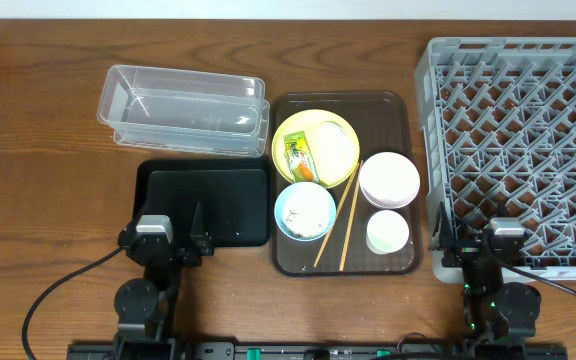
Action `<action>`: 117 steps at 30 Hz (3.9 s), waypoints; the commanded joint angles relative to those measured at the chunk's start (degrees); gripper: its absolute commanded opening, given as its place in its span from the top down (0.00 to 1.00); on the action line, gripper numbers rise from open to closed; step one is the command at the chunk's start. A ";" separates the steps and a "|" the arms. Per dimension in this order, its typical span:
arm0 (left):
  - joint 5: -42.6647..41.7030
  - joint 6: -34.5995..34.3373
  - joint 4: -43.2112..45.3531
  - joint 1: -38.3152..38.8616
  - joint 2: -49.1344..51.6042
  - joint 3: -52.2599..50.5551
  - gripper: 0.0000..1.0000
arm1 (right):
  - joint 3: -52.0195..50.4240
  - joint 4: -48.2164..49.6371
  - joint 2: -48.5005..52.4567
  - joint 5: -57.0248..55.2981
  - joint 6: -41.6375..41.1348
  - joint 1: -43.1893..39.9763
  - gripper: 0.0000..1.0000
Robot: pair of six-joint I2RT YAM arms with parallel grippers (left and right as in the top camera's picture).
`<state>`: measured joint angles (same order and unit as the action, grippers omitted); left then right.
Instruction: Sort waste into correct bins and load items into the dishwasher rack
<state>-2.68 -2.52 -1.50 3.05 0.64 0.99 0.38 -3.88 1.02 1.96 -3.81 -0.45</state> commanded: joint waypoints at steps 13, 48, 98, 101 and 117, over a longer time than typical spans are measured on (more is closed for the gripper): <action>0.50 0.79 -2.34 -0.35 0.09 -0.76 0.05 | -0.07 -0.22 0.39 -0.02 -0.20 0.52 0.01; 0.50 0.79 -2.34 -0.35 0.09 -0.76 0.05 | -0.07 -0.24 0.39 0.00 -0.20 0.52 0.01; -7.37 -5.01 -31.19 10.51 74.51 66.14 0.08 | 48.35 -39.21 49.51 1.53 1.29 0.50 0.01; -4.90 -4.44 -27.21 14.73 78.53 67.04 0.08 | 48.35 -39.23 49.51 1.53 1.29 0.50 0.01; -4.70 -4.39 -11.85 24.70 103.27 67.10 0.08 | 48.35 -39.26 49.53 1.51 1.29 0.50 0.01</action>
<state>-8.58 -7.46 -14.39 27.29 101.34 66.89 47.33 -43.00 50.57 3.05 -3.22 -0.45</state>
